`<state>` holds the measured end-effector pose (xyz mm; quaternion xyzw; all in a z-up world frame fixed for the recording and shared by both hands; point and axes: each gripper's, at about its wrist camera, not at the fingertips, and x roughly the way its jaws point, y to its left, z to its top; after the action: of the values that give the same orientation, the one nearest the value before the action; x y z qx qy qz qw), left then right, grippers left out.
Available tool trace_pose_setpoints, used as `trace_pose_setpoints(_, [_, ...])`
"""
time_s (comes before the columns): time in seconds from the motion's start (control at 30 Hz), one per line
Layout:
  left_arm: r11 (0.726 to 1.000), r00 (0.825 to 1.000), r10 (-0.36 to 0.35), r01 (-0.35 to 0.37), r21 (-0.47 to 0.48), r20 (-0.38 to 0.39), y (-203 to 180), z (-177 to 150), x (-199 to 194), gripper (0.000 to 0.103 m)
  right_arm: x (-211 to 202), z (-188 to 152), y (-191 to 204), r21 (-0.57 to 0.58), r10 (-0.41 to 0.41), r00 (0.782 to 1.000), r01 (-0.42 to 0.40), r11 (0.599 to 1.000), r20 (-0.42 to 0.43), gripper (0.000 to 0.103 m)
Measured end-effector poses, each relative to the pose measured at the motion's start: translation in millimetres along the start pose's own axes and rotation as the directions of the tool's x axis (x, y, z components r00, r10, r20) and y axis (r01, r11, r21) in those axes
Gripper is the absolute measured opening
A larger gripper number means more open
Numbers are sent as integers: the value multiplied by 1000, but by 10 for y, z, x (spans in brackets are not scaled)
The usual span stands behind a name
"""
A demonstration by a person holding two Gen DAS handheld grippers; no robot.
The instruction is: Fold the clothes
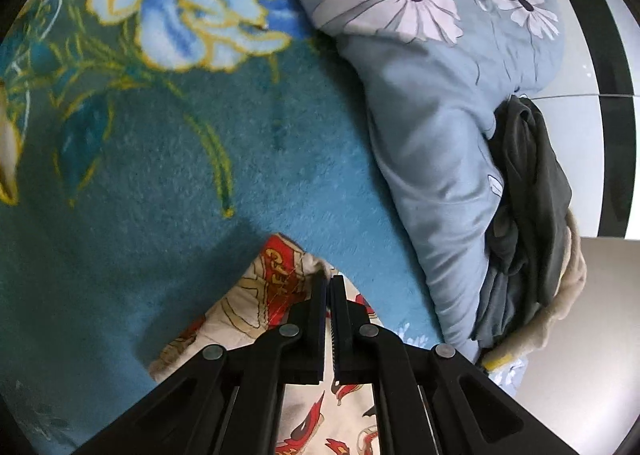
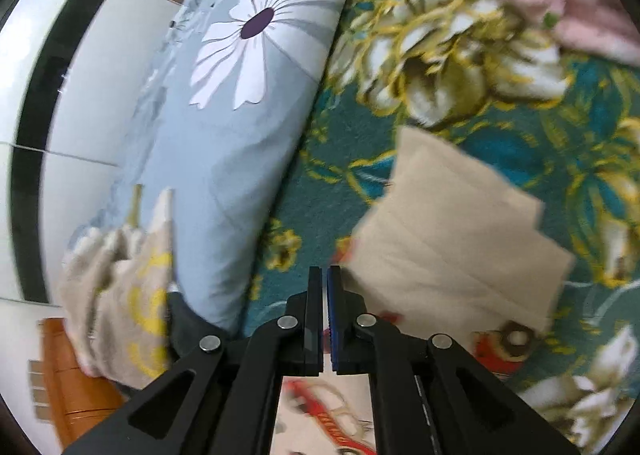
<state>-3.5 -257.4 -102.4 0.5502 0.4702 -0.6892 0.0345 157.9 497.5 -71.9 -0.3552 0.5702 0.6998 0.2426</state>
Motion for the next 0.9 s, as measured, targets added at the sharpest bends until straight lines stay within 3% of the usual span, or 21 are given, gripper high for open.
trace_pose_setpoints(0.1, [998, 1000, -9, 9, 56, -1, -72, -40, -73, 7, -6, 43, 11, -39, 16, 1000, -16, 999, -24, 4])
trace_pose_setpoints(0.17, [995, 1000, -19, 20, 99, -8, -137, -73, -163, 19, -100, 62, 39, -81, 51, 998, -53, 995, -28, 14])
trace_pose_setpoints(0.2, [992, 1000, -23, 24, 127, -8, -166, -92, -234, 30, -194, 73, 39, -105, 81, 996, -83, 991, -22, 28])
trace_pose_setpoints(0.23, [987, 1000, -14, 13, 162, 2, -185, -112, -321, 40, -315, 85, 22, -126, 111, 994, -111, 986, -8, 35])
trace_pose_setpoints(0.37, [964, 992, 101, -115, 241, 69, -46, -182, -593, 53, -760, 106, -310, -146, 102, 991, -88, 985, 91, 36])
trace_pose_setpoints(0.43, [960, 987, 151, -161, 227, 61, 176, -217, -633, 54, -814, 75, -605, -106, 57, 993, -46, 993, 102, 36])
trace_pose_setpoints(0.5, [976, 989, 147, -147, 158, 14, 437, -243, -613, 54, -868, 44, -899, -65, 12, 994, -5, 998, 112, 36])
trace_pose_setpoints(0.6, [999, 998, 47, -46, 17, -39, 767, -333, -551, 56, -787, -8, -1175, 10, 26, 996, -27, 1000, 89, 36])
trace_pose_setpoints(0.7, [1000, 996, 28, -29, -10, -79, 832, -457, -428, 58, -684, -53, -1227, 45, 56, 995, -60, 997, 86, 36])
trace_pose_setpoints(0.8, [999, 996, 44, -42, 30, -83, 758, -536, -385, 61, -625, -73, -1204, 69, 76, 992, -83, 994, 99, 36])
trace_pose_setpoints(0.87, [998, 995, 54, -50, 47, -89, 696, -553, -355, 61, -615, -91, -1169, 77, 79, 992, -87, 993, 98, 28])
trace_pose_setpoints(0.9, [998, 994, 56, -52, 46, -93, 687, -556, -344, 61, -617, -90, -1134, 71, 69, 993, -76, 995, 94, 9])
